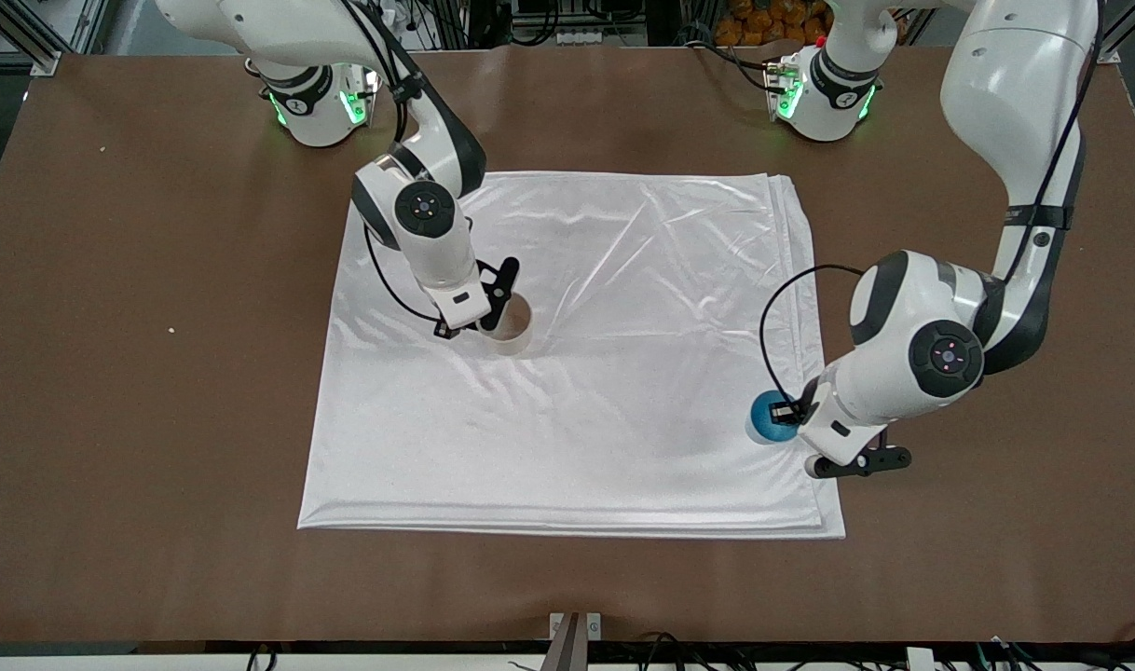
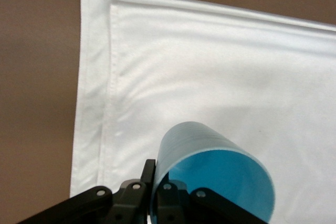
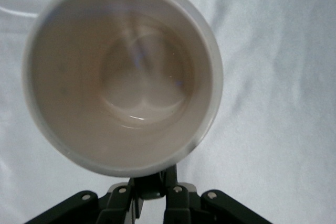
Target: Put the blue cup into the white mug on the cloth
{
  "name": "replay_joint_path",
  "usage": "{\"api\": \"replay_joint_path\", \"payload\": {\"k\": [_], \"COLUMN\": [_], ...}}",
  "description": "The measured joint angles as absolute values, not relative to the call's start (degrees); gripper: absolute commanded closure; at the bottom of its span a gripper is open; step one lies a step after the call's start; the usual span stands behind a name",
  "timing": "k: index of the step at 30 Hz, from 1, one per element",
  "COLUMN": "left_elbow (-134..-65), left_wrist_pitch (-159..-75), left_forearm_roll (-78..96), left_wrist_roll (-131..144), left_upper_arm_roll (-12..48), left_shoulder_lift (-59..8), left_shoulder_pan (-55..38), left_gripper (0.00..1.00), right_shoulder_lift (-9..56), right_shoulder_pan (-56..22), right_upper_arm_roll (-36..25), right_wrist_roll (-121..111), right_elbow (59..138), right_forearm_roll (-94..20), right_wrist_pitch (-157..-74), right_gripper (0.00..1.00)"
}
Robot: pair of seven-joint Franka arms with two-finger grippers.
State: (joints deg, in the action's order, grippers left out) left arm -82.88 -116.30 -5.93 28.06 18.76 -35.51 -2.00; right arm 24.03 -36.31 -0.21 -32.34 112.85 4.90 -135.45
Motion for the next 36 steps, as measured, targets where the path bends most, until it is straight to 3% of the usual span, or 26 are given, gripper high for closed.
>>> {"api": "replay_joint_path", "payload": {"k": [15,21,23,26,33,36], "left_elbow": [-82.88,-82.92,-82.93,-82.93,-83.05,-83.23], "left_wrist_pitch": [-115.68,-115.66,-115.66,-115.66,-115.62,-115.60], "left_forearm_roll": [-5.93,-5.93,-5.93,-5.93,-5.93,-5.93], "left_wrist_roll": [41.24,45.64,46.91,48.69,51.45,52.24], "left_upper_arm_roll": [26.11,26.15,26.16,26.14,26.02,25.85], "left_shoulder_lift": [-35.30,-35.30,-35.29,-35.29,-35.30,-35.34], "left_shoulder_pan": [-4.81,-9.04,-10.29,-11.94,-15.22,-16.75], "left_gripper": [1.00,1.00,1.00,1.00,1.00,1.00], "right_shoulder_lift": [31.69,33.19,33.20,33.20,31.69,29.60], "right_shoulder_pan": [-39.58,-40.16,-40.16,-40.16,-39.81,-39.19], "right_upper_arm_roll": [-0.25,-0.29,-0.37,-0.54,-1.11,-1.39], "right_wrist_roll": [-27.58,-27.18,-27.18,-27.14,-26.88,-26.84], "right_elbow": [104.68,103.72,103.52,103.15,102.43,102.40], "right_forearm_roll": [4.91,4.91,4.91,4.91,4.91,4.91], "right_wrist_pitch": [-135.47,-135.48,-135.48,-135.48,-134.35,-131.91], "right_gripper": [0.97,0.83,0.73,0.69,0.37,0.31]}}
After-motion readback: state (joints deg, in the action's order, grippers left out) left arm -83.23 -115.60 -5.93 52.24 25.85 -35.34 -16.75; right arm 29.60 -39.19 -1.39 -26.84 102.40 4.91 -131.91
